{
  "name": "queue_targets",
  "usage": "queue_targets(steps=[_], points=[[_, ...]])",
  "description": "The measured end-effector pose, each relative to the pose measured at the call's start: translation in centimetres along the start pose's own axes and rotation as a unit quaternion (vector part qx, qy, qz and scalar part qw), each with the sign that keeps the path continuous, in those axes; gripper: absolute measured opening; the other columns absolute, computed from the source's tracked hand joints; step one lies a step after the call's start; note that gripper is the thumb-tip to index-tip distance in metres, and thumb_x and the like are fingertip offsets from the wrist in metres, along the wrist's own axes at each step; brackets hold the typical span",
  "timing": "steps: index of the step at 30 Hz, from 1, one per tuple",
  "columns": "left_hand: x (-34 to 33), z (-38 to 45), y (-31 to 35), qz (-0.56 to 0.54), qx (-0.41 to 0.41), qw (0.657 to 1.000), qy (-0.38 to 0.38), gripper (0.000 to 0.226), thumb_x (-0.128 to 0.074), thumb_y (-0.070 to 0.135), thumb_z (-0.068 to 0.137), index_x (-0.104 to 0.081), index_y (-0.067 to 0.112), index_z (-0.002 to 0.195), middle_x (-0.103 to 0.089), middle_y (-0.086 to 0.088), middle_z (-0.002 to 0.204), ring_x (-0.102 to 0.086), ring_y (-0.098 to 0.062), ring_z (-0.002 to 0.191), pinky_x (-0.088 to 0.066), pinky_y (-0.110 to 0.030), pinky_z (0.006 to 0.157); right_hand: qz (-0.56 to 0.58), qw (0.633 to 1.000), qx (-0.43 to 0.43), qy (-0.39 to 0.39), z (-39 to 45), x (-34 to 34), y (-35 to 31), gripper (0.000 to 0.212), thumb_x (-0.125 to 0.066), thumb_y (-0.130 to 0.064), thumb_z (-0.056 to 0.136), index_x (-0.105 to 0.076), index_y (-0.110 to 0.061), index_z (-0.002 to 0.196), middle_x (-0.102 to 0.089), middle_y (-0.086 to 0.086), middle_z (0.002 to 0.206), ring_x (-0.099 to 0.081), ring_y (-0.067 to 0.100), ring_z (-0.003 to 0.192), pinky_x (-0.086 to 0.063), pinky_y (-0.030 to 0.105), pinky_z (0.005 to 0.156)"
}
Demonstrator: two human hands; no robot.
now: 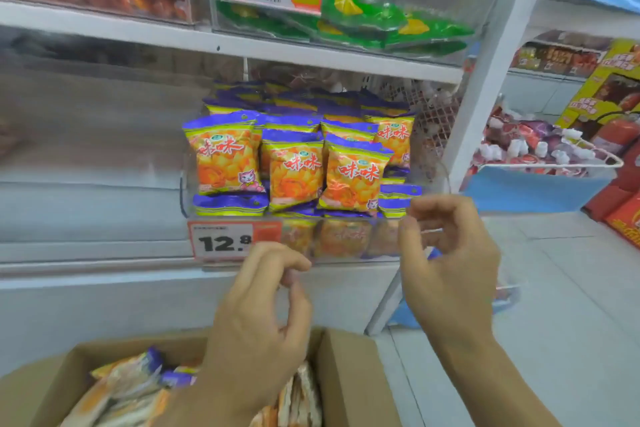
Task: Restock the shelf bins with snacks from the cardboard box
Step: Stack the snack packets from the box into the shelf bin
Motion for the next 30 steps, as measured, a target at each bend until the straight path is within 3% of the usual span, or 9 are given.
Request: queue_targets(steps=[4, 6, 8, 11, 14, 17, 19, 25, 30], points=[[-0.1, -7.8, -8.1, 0.013, 0.158, 0.983, -0.090, 0.019, -0.059, 0.011, 0.092, -0.059, 0.030, 0.096, -0.059, 0.016, 0.088, -0.058, 0.000, 0.084, -0.043, -0.012, 0.069, -0.052, 0.982, -0.021, -0.182, -10.5, -5.7, 1.8, 0.022, -0.063, -0.017, 0.089, -0.054, -0.035, 0.098, -0.060, -0.014, 0.089, -0.061, 0.005, 0.071, -0.048, 0.014, 0.068], [1.2, -12.4, -13.4, 0.041, 0.247, 0.963, -0.103, 0.020, -0.062, 0.009, 0.091, -0.059, 0.028, 0.096, -0.062, 0.013, 0.084, -0.059, -0.002, 0.079, -0.041, -0.016, 0.067, -0.112, 0.941, -0.066, -0.313, -16.7, -9.1, 4.3, 0.021, -0.062, -0.029, 0.089, -0.054, -0.040, 0.105, -0.060, -0.018, 0.090, -0.059, -0.005, 0.071, -0.049, 0.015, 0.071], [3.6, -16.5, -18.0, 0.091, 0.320, 0.937, -0.107, 0.020, -0.063, 0.009, 0.089, -0.059, 0.025, 0.101, -0.061, 0.012, 0.089, -0.060, -0.006, 0.081, -0.041, -0.024, 0.071, -0.081, 0.900, -0.118, -0.412, -22.3, -11.8, 6.4, 0.030, -0.064, -0.020, 0.088, -0.053, -0.039, 0.109, -0.056, -0.019, 0.095, -0.056, -0.009, 0.075, -0.045, 0.016, 0.073], [7.1, -20.9, -21.7, 0.156, 0.359, 0.911, -0.132, 0.036, -0.064, 0.006, 0.084, -0.058, 0.025, 0.115, -0.053, 0.009, 0.111, -0.056, -0.017, 0.103, -0.046, -0.034, 0.087, -0.092, 0.825, -0.155, -0.536, -29.1, -14.9, 8.7, 0.039, -0.059, -0.025, 0.091, -0.047, -0.038, 0.126, -0.046, -0.016, 0.119, -0.057, 0.001, 0.103, -0.052, 0.034, 0.086], [9.5, -21.7, -23.6, 0.156, 0.371, 0.907, -0.128, 0.047, -0.063, 0.005, 0.083, -0.054, 0.026, 0.125, -0.039, 0.006, 0.125, -0.056, -0.018, 0.111, -0.050, -0.039, 0.094, -0.110, 0.825, -0.185, -0.523, -30.1, -17.0, 10.1, 0.054, -0.062, -0.026, 0.093, -0.041, -0.032, 0.142, -0.036, -0.008, 0.138, -0.058, 0.014, 0.106, -0.051, 0.036, 0.087], [10.4, -21.0, -25.3, 0.151, 0.391, 0.900, -0.120, 0.053, -0.064, 0.009, 0.088, -0.049, 0.027, 0.135, -0.031, 0.004, 0.131, -0.064, -0.011, 0.088, -0.056, -0.039, 0.085, -0.158, 0.821, -0.216, -0.504, -30.1, -19.3, 11.0, 0.071, -0.066, -0.026, 0.093, -0.029, -0.030, 0.154, -0.023, -0.005, 0.150, -0.055, 0.015, 0.090, -0.045, 0.028, 0.070], [9.7, -20.5, -25.9, 0.137, 0.380, 0.905, -0.134, 0.056, -0.065, 0.010, 0.089, -0.047, 0.028, 0.140, -0.029, 0.009, 0.132, -0.064, -0.012, 0.094, -0.057, -0.038, 0.087, -0.189, 0.813, -0.239, -0.496, -30.7, -20.2, 11.5, 0.075, -0.066, -0.024, 0.092, -0.026, -0.032, 0.155, -0.021, -0.002, 0.148, -0.053, 0.015, 0.078, -0.047, 0.028, 0.062], [4.6, -20.3, -26.2, 0.194, 0.308, 0.896, -0.256, 0.054, -0.063, 0.021, 0.094, -0.047, 0.022, 0.146, -0.027, 0.003, 0.148, -0.055, -0.009, 0.090, -0.050, -0.026, 0.087, -0.243, 0.786, -0.267, -0.501, -31.6, -20.4, 12.6, 0.045, -0.075, -0.033, 0.088, -0.053, -0.023, 0.126, -0.029, 0.004, 0.129, -0.061, 0.027, 0.084, -0.054, 0.037, 0.074], [3.5, -21.4, -26.7, 0.261, 0.280, 0.894, -0.234, 0.042, -0.072, 0.013, 0.085, -0.067, 0.012, 0.127, -0.034, -0.012, 0.149, -0.055, -0.032, 0.121, -0.050, -0.046, 0.100, -0.182, 0.770, -0.318, -0.523, -32.4, -20.2, 12.8, 0.054, -0.085, -0.039, 0.076, -0.048, -0.022, 0.111, -0.044, -0.001, 0.115, -0.052, 0.017, 0.085, -0.039, 0.028, 0.063]])
Point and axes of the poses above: each hand's wrist, its own z-axis towards the middle knuckle, its own x-axis out of the back of the hand, y = z × x, the point moved 9 cm from there along z, towards the middle knuckle
